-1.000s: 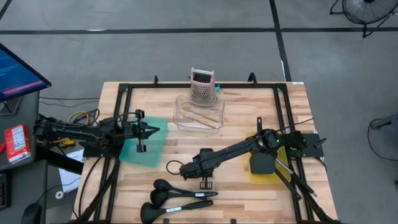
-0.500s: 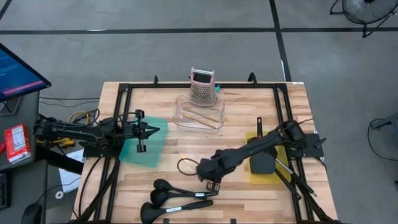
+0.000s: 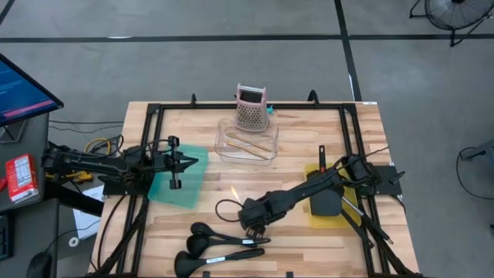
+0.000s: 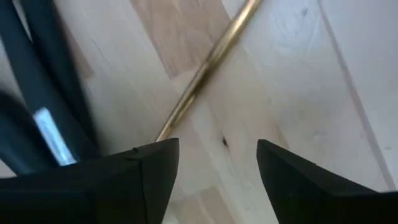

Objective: Pick & Place Kitchen Items
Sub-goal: Put the gold knife into the transparent bin

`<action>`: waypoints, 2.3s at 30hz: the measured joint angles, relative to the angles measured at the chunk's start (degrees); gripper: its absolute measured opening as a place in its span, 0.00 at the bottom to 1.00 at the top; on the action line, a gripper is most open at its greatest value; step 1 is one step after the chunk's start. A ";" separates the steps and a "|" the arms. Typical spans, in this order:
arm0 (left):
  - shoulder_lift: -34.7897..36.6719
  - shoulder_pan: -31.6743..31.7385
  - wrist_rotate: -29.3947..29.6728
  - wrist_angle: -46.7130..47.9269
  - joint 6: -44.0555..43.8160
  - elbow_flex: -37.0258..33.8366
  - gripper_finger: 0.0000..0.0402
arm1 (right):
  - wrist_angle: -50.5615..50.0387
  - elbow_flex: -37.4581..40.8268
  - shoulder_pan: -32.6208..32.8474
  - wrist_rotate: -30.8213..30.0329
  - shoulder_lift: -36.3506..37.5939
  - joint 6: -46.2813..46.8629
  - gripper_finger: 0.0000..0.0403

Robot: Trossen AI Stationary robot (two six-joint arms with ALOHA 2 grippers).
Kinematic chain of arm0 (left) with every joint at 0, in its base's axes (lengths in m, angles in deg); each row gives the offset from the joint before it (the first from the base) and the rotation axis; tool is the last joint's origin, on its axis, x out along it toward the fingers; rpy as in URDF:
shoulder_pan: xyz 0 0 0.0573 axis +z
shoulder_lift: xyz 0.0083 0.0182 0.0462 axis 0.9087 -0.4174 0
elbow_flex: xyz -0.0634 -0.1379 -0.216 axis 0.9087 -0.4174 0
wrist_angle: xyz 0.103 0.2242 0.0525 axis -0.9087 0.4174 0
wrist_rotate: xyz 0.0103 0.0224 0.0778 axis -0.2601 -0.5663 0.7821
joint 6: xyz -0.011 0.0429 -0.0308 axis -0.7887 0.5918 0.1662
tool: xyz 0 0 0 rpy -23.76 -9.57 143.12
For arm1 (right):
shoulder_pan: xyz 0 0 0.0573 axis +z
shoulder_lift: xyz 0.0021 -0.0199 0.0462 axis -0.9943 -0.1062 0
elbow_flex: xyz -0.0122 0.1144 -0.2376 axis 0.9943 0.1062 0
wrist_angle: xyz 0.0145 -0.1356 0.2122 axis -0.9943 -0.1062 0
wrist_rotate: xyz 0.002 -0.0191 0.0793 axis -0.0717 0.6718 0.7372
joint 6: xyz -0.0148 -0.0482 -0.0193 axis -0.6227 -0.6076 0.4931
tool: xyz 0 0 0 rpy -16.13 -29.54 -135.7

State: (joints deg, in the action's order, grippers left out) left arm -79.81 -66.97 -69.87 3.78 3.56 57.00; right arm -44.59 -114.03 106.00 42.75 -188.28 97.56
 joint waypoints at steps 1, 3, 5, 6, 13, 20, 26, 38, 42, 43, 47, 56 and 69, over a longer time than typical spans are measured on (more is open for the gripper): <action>-0.01 0.00 0.00 0.00 0.00 0.01 0.00 | 0.25 -0.40 0.01 -0.59 0.00 0.58 0.52; 0.00 -0.01 0.00 0.00 0.00 0.00 0.00 | 1.26 -0.91 0.03 -2.14 0.00 1.71 0.51; 0.00 -0.01 0.00 0.00 0.00 -0.01 0.00 | 1.02 -1.42 0.03 -2.79 0.00 2.32 0.50; 0.00 -0.01 0.00 0.00 0.00 -0.02 0.00 | 1.06 -1.80 0.03 -2.91 -0.02 2.51 0.50; 0.00 -0.01 0.00 0.00 0.00 -0.02 0.00 | 5.29 -1.81 0.01 -2.93 -1.29 3.65 0.45; -0.01 -0.01 0.00 0.00 0.00 -0.02 0.00 | 5.81 -7.92 0.75 -7.00 -1.34 0.02 0.26; 0.00 0.01 0.00 -0.01 0.00 -0.02 0.00 | 8.08 -10.16 0.71 -3.22 -2.92 -5.11 0.03; 0.00 0.00 0.00 0.00 0.00 -0.01 0.00 | 1.54 -10.15 1.17 1.46 -7.28 -5.57 0.01; 0.00 0.01 0.00 0.00 0.00 0.01 0.00 | -6.20 -10.12 1.46 0.54 -7.28 -5.50 0.01; -0.02 -0.01 0.00 0.00 0.00 -0.02 0.00 | -7.48 -10.12 1.51 0.37 -7.28 -5.42 0.00; 0.00 0.01 0.00 0.00 0.00 -0.01 0.00 | -6.99 -10.18 1.78 0.19 -6.39 -5.81 0.00; 0.00 0.00 0.00 -0.02 0.00 0.01 0.00 | 7.62 -13.29 0.43 -2.19 -6.71 -7.35 0.00; -0.01 0.00 0.00 0.01 0.00 0.00 0.00 | -3.83 -13.18 0.44 0.36 -9.80 -8.69 0.00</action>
State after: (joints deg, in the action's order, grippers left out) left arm -79.81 -66.96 -69.87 3.79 3.56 57.00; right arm -48.42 -127.21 106.45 43.11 -198.09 88.87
